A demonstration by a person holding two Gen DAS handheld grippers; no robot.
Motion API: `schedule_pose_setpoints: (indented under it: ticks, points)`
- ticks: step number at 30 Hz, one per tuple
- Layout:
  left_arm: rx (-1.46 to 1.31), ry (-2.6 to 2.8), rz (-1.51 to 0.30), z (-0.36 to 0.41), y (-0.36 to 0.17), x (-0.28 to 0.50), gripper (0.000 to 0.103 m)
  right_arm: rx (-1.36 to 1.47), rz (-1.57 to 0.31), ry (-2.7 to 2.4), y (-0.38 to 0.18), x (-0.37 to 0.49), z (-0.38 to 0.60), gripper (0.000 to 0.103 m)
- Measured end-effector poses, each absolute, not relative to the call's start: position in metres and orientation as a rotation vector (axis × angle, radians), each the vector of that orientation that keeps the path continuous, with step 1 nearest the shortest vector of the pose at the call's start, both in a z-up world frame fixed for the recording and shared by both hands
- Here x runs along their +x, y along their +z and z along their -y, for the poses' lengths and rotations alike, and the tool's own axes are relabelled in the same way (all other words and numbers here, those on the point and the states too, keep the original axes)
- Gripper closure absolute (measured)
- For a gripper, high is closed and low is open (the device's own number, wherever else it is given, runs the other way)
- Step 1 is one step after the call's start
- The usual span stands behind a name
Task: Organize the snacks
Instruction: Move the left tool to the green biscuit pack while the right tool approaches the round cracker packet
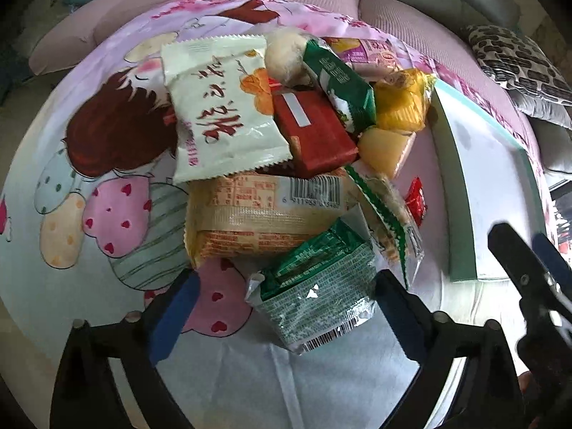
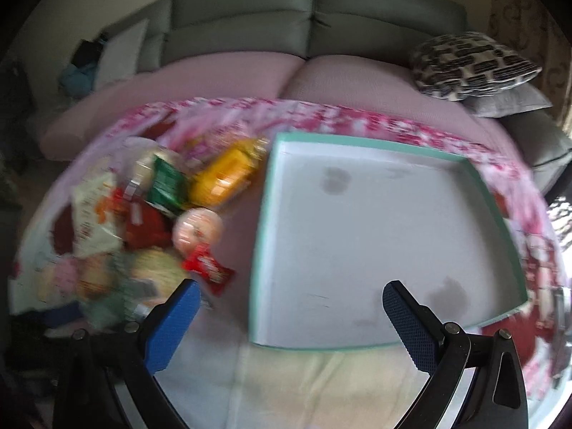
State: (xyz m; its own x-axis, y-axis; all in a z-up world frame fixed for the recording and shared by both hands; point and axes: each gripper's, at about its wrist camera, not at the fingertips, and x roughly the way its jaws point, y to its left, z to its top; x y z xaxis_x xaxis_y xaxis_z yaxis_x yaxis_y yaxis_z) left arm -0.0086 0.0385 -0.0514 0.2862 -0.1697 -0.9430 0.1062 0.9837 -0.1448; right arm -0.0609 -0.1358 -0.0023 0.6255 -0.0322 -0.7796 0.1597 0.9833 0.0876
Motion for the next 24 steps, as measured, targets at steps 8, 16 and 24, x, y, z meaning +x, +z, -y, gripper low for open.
schedule_pose_setpoints:
  ticks: [8,16,24]
  points:
    - [-0.087,-0.190,-1.249,-0.048,-0.050,-0.010,0.018,0.229,-0.868,0.054,-0.004,-0.047,0.119,0.000]
    - [-0.173,-0.195,-1.224,-0.075,-0.043,-0.007,0.035,0.294,-0.856,0.192,-0.006,-0.043,0.106,0.000]
    - [-0.210,-0.210,-1.197,-0.080,-0.036,-0.007,0.053,0.310,-0.853,0.209,-0.009,-0.040,0.102,0.002]
